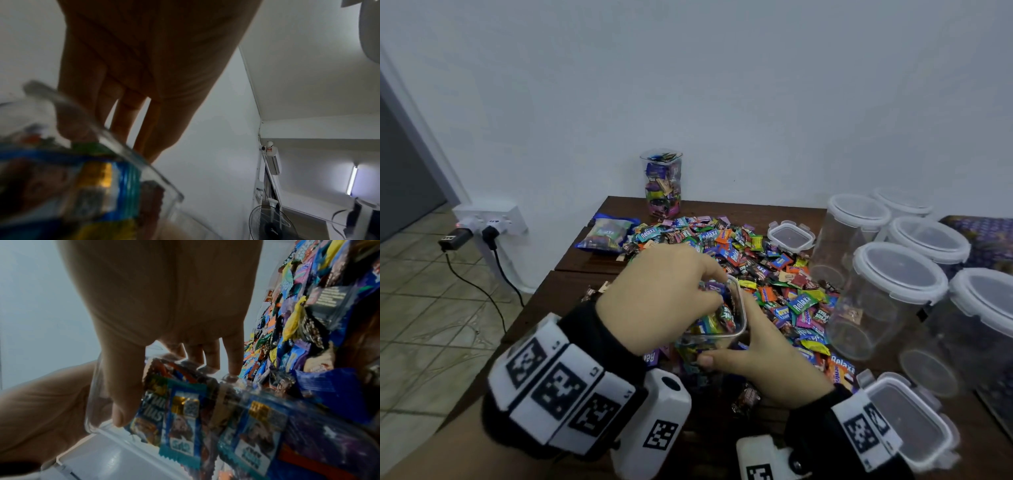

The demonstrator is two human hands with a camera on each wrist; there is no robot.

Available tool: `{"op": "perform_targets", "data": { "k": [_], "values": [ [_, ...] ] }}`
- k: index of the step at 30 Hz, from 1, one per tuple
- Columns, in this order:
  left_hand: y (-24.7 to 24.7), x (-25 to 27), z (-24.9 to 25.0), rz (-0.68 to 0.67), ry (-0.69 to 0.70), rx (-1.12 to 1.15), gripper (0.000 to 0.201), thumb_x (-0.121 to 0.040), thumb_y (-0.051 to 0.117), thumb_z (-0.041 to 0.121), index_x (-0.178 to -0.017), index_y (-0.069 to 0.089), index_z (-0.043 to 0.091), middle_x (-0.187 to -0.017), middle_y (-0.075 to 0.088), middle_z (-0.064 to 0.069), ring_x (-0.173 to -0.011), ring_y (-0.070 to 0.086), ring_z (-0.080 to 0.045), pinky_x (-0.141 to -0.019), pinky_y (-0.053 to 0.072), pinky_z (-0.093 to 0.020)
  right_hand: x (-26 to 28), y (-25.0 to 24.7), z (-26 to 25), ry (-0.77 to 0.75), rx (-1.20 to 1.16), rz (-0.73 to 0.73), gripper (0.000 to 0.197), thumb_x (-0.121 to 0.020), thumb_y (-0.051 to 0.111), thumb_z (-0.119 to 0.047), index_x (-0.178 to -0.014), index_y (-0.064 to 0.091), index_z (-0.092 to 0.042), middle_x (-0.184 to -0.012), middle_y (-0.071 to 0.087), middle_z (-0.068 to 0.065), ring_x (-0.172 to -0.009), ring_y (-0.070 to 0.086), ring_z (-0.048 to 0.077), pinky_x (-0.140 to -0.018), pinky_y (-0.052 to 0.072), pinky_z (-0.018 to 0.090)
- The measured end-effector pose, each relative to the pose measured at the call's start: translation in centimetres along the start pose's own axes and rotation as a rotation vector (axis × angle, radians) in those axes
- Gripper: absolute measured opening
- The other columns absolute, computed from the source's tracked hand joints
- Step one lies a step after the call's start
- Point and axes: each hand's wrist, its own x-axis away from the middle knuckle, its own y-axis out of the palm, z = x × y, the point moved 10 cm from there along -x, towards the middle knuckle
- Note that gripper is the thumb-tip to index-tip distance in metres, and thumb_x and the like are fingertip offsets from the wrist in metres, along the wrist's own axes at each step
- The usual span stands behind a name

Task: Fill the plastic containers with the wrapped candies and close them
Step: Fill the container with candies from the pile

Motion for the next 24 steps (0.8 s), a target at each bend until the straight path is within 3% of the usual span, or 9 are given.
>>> {"op": "perform_targets", "data": {
  "k": [2, 4, 7, 10, 12, 19, 24],
  "values": [
    [1.1, -0.2, 0.8, -0.064, 0.032, -0.025, 0.030, -0.085, 0.058, 0.029, -0.112, 0.065, 0.042, -0.092, 0.062, 0.008, -0.086, 0.055, -0.008, -0.071, 0.038, -0.025, -0.1, -0.1, 0.1, -0.005, 0.005, 0.018, 0.078, -0.072, 0.080, -0.017, -0.124, 0.036, -0.053, -0.119, 0.053, -0.035, -0.114, 0.052, -0.007, -0.094, 0.045, 0.018],
    [1.9, -0.3, 1.0, -0.106, 0.047, -0.020, 0.032, -0.083, 0.059, 0.026, -0.112, 0.066, 0.039, -0.102, 0.063, 0.005, -0.095, 0.058, -0.014, -0.080, 0.045, -0.030, -0.1, -0.2, 0.1, -0.006, -0.005, 0.033, 0.077, -0.070, 0.080, -0.017, -0.126, 0.038, -0.049, -0.121, 0.055, -0.031, -0.116, 0.054, -0.002, -0.096, 0.045, 0.022],
    [1.7, -0.3, 0.9, -0.105, 0.053, -0.031, 0.028, -0.084, 0.060, 0.027, -0.109, 0.067, 0.037, -0.108, 0.062, 0.005, -0.098, 0.058, -0.014, -0.086, 0.045, -0.033, 0.1, -0.2, -0.1, -0.010, -0.020, 0.038, 0.077, -0.073, 0.079, -0.007, -0.126, 0.037, -0.045, -0.117, 0.055, -0.035, -0.113, 0.053, -0.008, -0.087, 0.043, 0.010],
    [-0.1, -0.2, 0.7, -0.013, 0.054, -0.047, 0.024, -0.087, 0.057, 0.029, -0.106, 0.068, 0.039, -0.114, 0.056, 0.012, -0.101, 0.054, -0.009, -0.088, 0.044, -0.029, 0.3, 0.0, -0.4, -0.003, -0.016, 0.019, 0.075, -0.075, 0.076, -0.005, -0.122, 0.035, -0.047, -0.107, 0.054, -0.043, -0.104, 0.052, -0.018, -0.080, 0.040, 0.001],
    [-0.6, -0.1, 0.5, 0.012, 0.057, -0.075, 0.021, -0.088, 0.056, 0.030, -0.104, 0.068, 0.037, -0.112, 0.054, 0.013, -0.098, 0.053, -0.008, -0.084, 0.042, -0.026, 0.3, 0.1, -0.4, 0.001, -0.010, 0.010, 0.073, -0.075, 0.076, -0.005, -0.120, 0.036, -0.046, -0.105, 0.055, -0.043, -0.101, 0.054, -0.017, -0.077, 0.040, 0.001],
    [2.5, -0.2, 1.0, -0.127, 0.093, -0.152, 0.024, -0.088, 0.056, 0.030, -0.110, 0.064, 0.036, -0.105, 0.051, 0.006, -0.098, 0.052, -0.013, -0.079, 0.038, -0.025, 0.1, 0.0, -0.5, -0.007, -0.007, 0.028, 0.073, -0.074, 0.076, -0.002, -0.123, 0.039, -0.041, -0.109, 0.058, -0.035, -0.104, 0.056, -0.011, -0.080, 0.042, 0.005],
    [2.4, -0.4, 0.6, -0.103, 0.099, -0.038, 0.022, -0.087, 0.058, 0.026, -0.105, 0.068, 0.035, -0.100, 0.059, 0.011, -0.092, 0.056, -0.007, -0.079, 0.042, -0.022, 0.1, 0.1, -0.3, -0.001, 0.026, 0.010, 0.073, -0.074, 0.077, -0.005, -0.124, 0.039, -0.042, -0.110, 0.059, -0.029, -0.102, 0.059, -0.006, -0.082, 0.045, 0.011]
  ]
}}
